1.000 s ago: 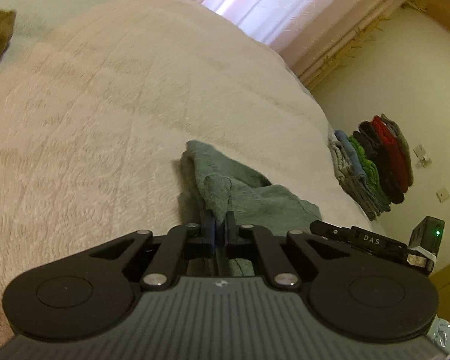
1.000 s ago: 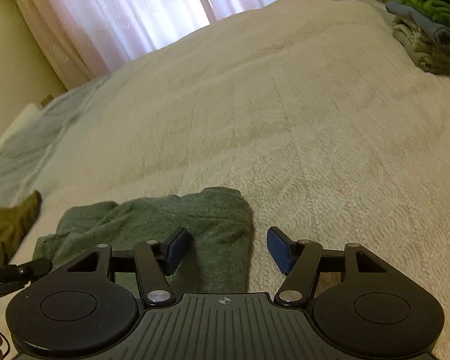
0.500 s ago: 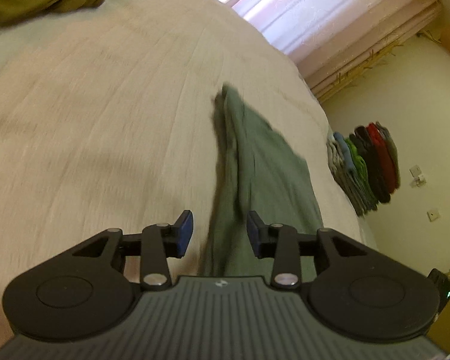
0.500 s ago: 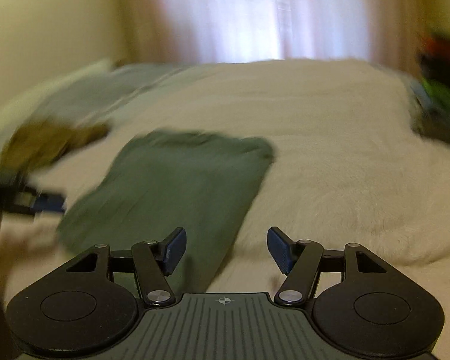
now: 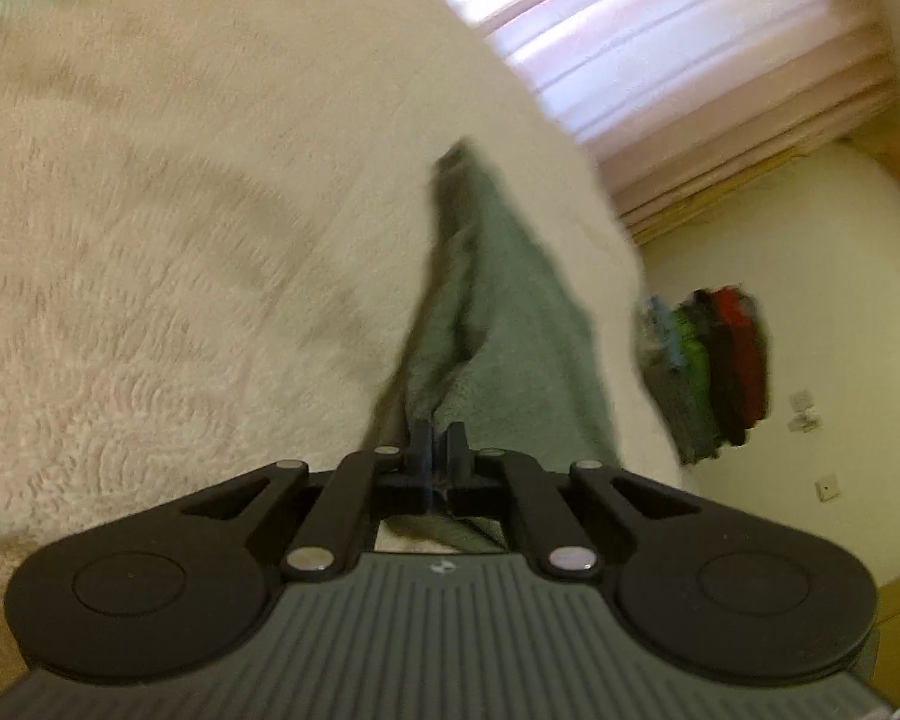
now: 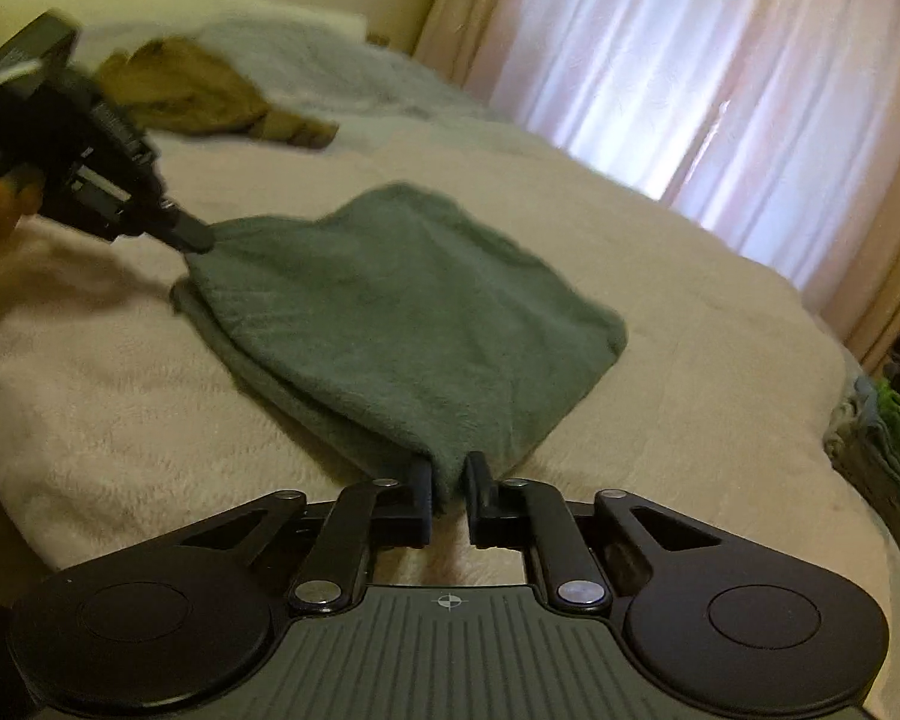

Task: Fold clothes

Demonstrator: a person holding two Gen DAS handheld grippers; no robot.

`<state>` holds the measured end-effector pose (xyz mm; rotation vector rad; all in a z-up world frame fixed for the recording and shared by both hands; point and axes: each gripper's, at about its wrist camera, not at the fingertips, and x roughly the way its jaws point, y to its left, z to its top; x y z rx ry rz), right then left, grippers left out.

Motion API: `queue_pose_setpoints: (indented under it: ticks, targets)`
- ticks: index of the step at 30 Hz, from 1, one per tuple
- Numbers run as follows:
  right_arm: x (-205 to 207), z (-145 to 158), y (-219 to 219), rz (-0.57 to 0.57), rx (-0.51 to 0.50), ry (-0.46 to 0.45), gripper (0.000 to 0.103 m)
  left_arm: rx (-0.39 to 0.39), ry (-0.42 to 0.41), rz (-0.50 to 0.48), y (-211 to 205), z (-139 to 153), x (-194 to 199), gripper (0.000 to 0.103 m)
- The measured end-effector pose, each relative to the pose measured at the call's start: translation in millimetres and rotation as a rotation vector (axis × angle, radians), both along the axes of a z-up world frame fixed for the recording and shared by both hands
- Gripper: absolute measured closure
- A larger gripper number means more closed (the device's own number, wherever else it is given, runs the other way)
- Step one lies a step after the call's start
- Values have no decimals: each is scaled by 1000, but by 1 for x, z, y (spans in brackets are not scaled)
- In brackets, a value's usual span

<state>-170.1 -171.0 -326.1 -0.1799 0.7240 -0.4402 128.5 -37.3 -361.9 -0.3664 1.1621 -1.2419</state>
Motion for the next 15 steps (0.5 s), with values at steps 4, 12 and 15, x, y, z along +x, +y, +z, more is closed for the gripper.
queue_pose_setpoints:
  ticks: [4, 12, 15]
  targets:
    - [2, -16, -7, -40, 68, 44, 98, 55, 16, 39, 11, -19, -4, 101]
    - [-29, 3, -47, -214, 462, -152, 17, 4, 200, 127, 30, -16, -23, 54]
    - [-49, -3, -83, -360, 799, -303, 18, 2, 248, 131, 26, -24, -32, 53]
